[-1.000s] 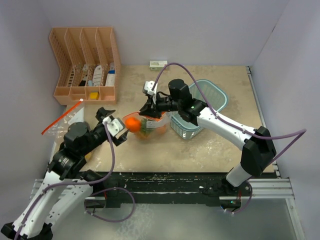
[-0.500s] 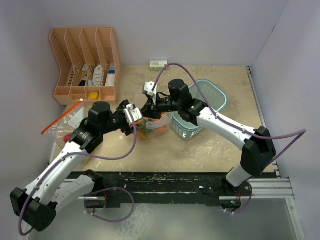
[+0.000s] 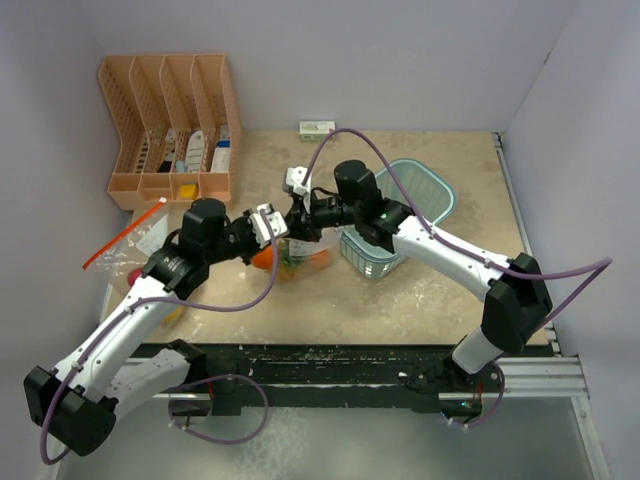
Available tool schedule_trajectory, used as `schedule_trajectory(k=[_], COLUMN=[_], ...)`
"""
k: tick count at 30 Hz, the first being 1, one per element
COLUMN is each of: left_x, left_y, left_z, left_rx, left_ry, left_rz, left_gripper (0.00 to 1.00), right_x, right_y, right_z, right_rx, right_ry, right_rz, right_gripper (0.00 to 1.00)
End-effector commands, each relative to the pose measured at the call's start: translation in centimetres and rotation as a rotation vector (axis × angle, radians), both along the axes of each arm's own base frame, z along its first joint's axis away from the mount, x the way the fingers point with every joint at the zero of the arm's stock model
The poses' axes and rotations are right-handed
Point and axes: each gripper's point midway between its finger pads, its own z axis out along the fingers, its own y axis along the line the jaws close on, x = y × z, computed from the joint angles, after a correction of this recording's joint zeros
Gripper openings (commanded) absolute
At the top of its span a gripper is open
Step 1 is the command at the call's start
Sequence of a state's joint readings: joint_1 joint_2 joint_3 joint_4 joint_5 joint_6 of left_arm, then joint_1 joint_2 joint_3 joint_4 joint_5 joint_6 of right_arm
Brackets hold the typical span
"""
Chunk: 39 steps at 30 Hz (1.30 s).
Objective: Place the food in the zip-top bag and seal the zipper
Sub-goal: Zip the zipper food storage bag.
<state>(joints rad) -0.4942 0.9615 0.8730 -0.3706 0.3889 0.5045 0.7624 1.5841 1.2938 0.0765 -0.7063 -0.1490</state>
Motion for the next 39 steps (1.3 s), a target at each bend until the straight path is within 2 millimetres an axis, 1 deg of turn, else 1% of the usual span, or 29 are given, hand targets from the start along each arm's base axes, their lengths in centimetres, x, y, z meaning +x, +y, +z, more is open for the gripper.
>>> schedule_trajectory(k=[1, 3, 7, 10, 15, 19, 24, 29, 32, 34, 35, 36, 37, 39], left_x=[-0.5, -0.7, -1.1, -1.1, -0.7, -0.2, 0.4, 0.6, 0.6, 0.6, 0.6, 0.7, 0.8, 1.2], left_y=[0.6, 1.2, 2.4, 3.4, 5.0, 6.7, 9.0, 9.9, 9.9, 9.9, 10.0, 10.0, 10.0, 10.1], left_z=[2.6, 2.6, 3.4, 3.8, 3.7, 4.1, 4.7, 5.0, 4.9, 5.0, 5.0, 5.1, 5.3, 5.8], left_rx=[-0.051, -0.053, -0.066, -0.06, -0.046, -0.04, -0.033, -0.036, -0.039, -0.046, -0.05, -0.055, -0.061, -0.08], left_ry=[-0.07, -0.081, -0.117, -0.133, -0.13, -0.155, -0.201, -0.214, -0.209, -0.21, -0.211, -0.213, -0.217, -0.233], left_rz=[0.028, 0.054, 0.107, 0.164, 0.259, 0.363, 0.494, 0.548, 0.552, 0.557, 0.56, 0.564, 0.572, 0.592], left_gripper=[0.0, 0.0, 0.0, 0.0, 0.0, 0.0, 0.0, 0.0, 0.0, 0.0, 0.0, 0.0, 0.0, 0.0], right_x=[1.5, 2.2, 3.4, 4.1, 5.3, 6.4, 7.8, 9.3, 10.1, 10.5, 10.5, 10.5, 10.4, 10.2], right_y=[-0.1, -0.5, -1.4, -1.9, -3.0, -4.3, -6.7, -8.9, -9.7, -9.8, -9.8, -9.6, -9.4, -9.2], right_z=[0.8, 0.3, -0.3, -0.3, -0.6, -0.9, -1.4, -1.8, -2.3, -2.5, -2.5, -2.3, -2.1, -1.2], right_rx=[0.006, -0.01, -0.035, -0.039, -0.056, -0.075, -0.091, -0.096, -0.112, -0.117, -0.113, -0.107, -0.1, -0.078], right_ry=[-0.052, -0.054, -0.058, -0.065, -0.072, -0.075, -0.064, -0.043, -0.024, -0.014, -0.009, -0.004, 0.001, 0.007], right_rz=[-0.059, -0.087, -0.136, -0.166, -0.229, -0.297, -0.386, -0.484, -0.525, -0.536, -0.538, -0.532, -0.523, -0.513], right_gripper=[0.08, 0.08, 0.08, 0.08, 0.07, 0.07, 0.07, 0.07, 0.07, 0.08, 0.12, 0.23, 0.39, 0.67])
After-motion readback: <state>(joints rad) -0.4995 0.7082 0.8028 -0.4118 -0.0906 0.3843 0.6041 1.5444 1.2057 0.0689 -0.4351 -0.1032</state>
